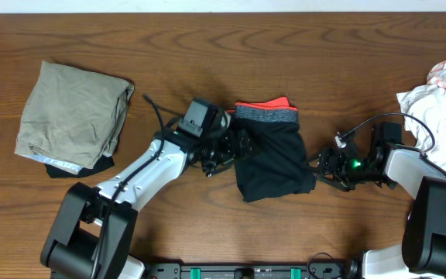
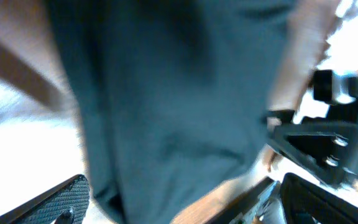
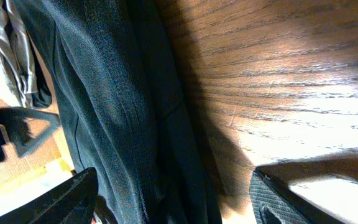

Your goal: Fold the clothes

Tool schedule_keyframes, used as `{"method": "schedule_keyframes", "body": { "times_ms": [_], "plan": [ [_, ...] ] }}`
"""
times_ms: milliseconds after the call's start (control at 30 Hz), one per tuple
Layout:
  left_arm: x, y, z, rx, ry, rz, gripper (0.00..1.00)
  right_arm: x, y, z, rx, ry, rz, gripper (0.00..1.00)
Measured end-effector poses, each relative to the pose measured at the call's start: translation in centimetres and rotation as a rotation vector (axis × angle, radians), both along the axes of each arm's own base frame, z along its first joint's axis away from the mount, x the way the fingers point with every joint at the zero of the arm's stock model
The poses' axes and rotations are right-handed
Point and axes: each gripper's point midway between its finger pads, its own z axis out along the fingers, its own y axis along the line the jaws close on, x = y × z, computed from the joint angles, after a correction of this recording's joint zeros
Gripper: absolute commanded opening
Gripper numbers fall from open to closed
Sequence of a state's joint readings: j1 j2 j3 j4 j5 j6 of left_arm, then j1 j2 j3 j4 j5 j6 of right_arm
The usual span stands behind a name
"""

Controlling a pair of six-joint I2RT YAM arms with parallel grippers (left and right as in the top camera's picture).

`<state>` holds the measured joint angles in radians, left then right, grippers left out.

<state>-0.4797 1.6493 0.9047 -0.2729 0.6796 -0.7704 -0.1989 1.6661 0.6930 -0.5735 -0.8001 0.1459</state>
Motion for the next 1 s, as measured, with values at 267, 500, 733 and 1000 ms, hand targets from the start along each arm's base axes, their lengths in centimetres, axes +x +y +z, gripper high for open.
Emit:
{"method": "schedule_keyframes", "body": {
  "times_ms": [267, 500, 733, 1000],
  "plan": [
    [-2.2, -0.5, -2.3, 0.027, 0.076, 0.042, 0.98, 0.0, 0.0, 0.0, 0.001, 0.000, 0.000, 0.79],
    [-4.0, -1.1, -4.1, 0.034, 0.171, 0.080, 0.98, 0.0, 0.1, 0.1, 0.004, 0.000, 0.000, 0.80],
    [-2.0, -3.7, -3.6, -0.097, 0.134, 0.087, 0.88, 0.0, 0.0, 0.1, 0.004, -0.001, 0.000, 0.79],
    [-2.9, -3.9, -5.3, -0.077, 0.169, 0.077, 0.06, 0.0, 0.0, 0.1, 0.004, -0.001, 0.000, 0.79]
  ]
}}
